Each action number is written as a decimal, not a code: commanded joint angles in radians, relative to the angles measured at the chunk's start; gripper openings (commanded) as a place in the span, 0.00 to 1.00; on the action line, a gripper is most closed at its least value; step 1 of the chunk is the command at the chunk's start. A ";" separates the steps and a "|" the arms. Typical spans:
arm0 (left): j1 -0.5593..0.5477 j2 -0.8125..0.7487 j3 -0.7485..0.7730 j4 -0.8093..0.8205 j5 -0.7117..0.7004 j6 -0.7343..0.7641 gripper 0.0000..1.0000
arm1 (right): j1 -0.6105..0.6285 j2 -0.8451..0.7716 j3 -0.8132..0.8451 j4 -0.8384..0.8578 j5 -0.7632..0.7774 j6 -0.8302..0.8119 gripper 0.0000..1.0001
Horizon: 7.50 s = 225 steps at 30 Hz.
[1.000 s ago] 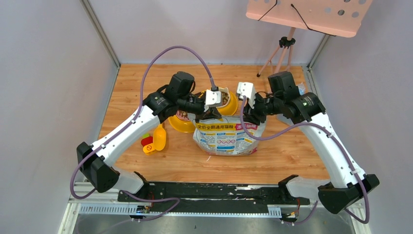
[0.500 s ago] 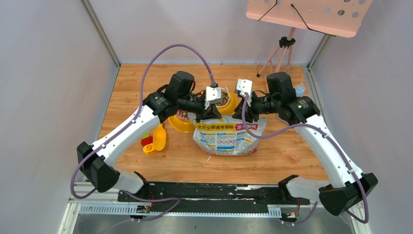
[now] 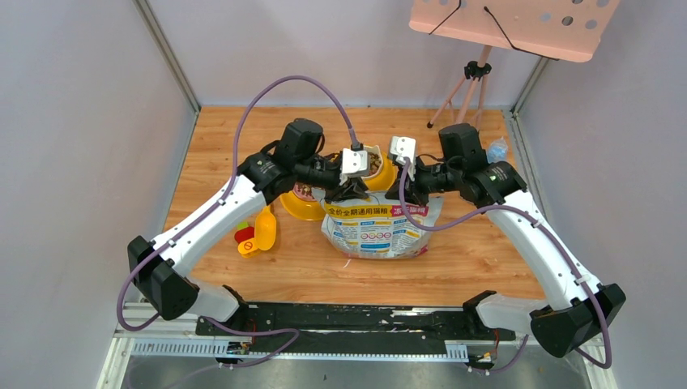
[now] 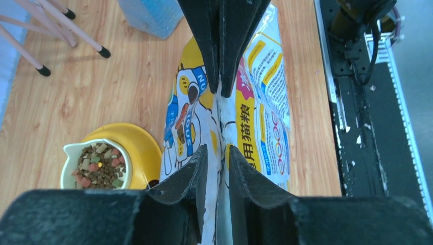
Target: Serve the pet food
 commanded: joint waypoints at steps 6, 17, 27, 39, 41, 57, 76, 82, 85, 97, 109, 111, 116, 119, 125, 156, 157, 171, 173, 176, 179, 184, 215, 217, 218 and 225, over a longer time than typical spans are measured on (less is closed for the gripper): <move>-0.002 0.044 0.099 -0.214 0.011 0.245 0.27 | 0.001 -0.030 0.012 0.023 0.010 -0.029 0.00; -0.001 0.071 0.131 -0.242 0.015 0.245 0.00 | 0.001 -0.057 -0.029 -0.049 0.052 -0.091 0.26; 0.006 0.061 0.116 -0.224 -0.020 0.232 0.00 | -0.022 -0.152 -0.073 -0.060 0.190 -0.134 0.16; 0.028 0.046 0.101 -0.230 -0.025 0.246 0.00 | -0.069 -0.121 -0.005 -0.194 0.216 -0.137 0.33; 0.031 0.042 0.097 -0.229 -0.023 0.243 0.00 | -0.092 -0.097 0.041 -0.250 0.187 -0.137 0.30; 0.038 0.030 0.072 -0.213 -0.021 0.223 0.00 | -0.239 -0.004 0.182 -0.511 0.089 -0.317 0.00; 0.039 0.078 0.060 -0.116 0.059 0.102 0.31 | -0.206 0.042 0.190 -0.366 -0.114 -0.208 0.43; 0.039 0.097 0.071 -0.103 0.071 0.091 0.22 | -0.088 0.039 0.119 -0.203 -0.087 -0.128 0.44; 0.039 0.095 0.068 -0.083 0.073 0.066 0.16 | -0.056 0.058 0.119 -0.159 -0.086 -0.118 0.43; 0.042 0.085 0.053 -0.041 0.059 -0.006 0.00 | 0.027 -0.012 -0.014 0.059 0.005 -0.128 0.28; 0.045 0.085 0.058 -0.093 0.063 0.044 0.27 | 0.030 -0.020 0.018 0.063 0.016 -0.102 0.00; 0.045 0.076 0.058 -0.129 0.046 0.098 0.26 | 0.030 -0.024 0.020 0.062 0.025 -0.104 0.00; 0.057 0.055 0.053 -0.195 0.028 0.156 0.12 | 0.031 -0.031 0.016 0.053 0.042 -0.105 0.00; 0.059 0.039 0.043 -0.215 0.000 0.169 0.26 | 0.030 -0.040 0.007 0.049 0.047 -0.105 0.00; 0.081 0.021 0.051 -0.260 0.002 0.206 0.06 | 0.031 -0.047 0.000 0.044 0.054 -0.101 0.00; 0.262 -0.004 0.088 -0.538 -0.006 0.393 0.00 | 0.014 -0.078 -0.022 0.019 0.071 -0.075 0.00; 0.265 0.001 0.099 -0.559 0.000 0.395 0.00 | 0.014 -0.079 -0.023 0.019 0.071 -0.075 0.00; 0.304 -0.018 0.064 -0.570 0.005 0.418 0.04 | 0.009 -0.082 -0.020 0.003 0.076 -0.084 0.00; 0.303 -0.022 0.052 -0.546 0.014 0.398 0.26 | 0.008 -0.076 -0.015 0.003 0.072 -0.082 0.00; 0.303 -0.031 0.036 -0.480 0.046 0.372 0.36 | 0.008 -0.068 -0.011 0.003 0.068 -0.081 0.00; 0.301 -0.002 0.064 -0.481 0.078 0.362 0.02 | 0.009 -0.063 -0.006 0.003 0.068 -0.081 0.00; 0.301 0.039 0.117 -0.565 0.047 0.416 0.24 | 0.009 -0.069 -0.011 0.004 0.082 -0.083 0.00; 0.291 -0.071 -0.037 -0.187 0.100 0.010 0.00 | 0.165 0.234 0.036 0.471 0.011 0.536 0.45; 0.291 -0.075 -0.043 -0.182 0.110 0.000 0.00 | 0.175 0.252 0.032 0.498 0.024 0.583 0.45; 0.291 -0.078 -0.045 -0.181 0.113 -0.003 0.00 | 0.182 0.255 0.026 0.509 0.035 0.594 0.44; 0.291 -0.085 -0.049 -0.179 0.122 -0.010 0.00 | 0.204 0.253 0.017 0.521 0.086 0.566 0.05</move>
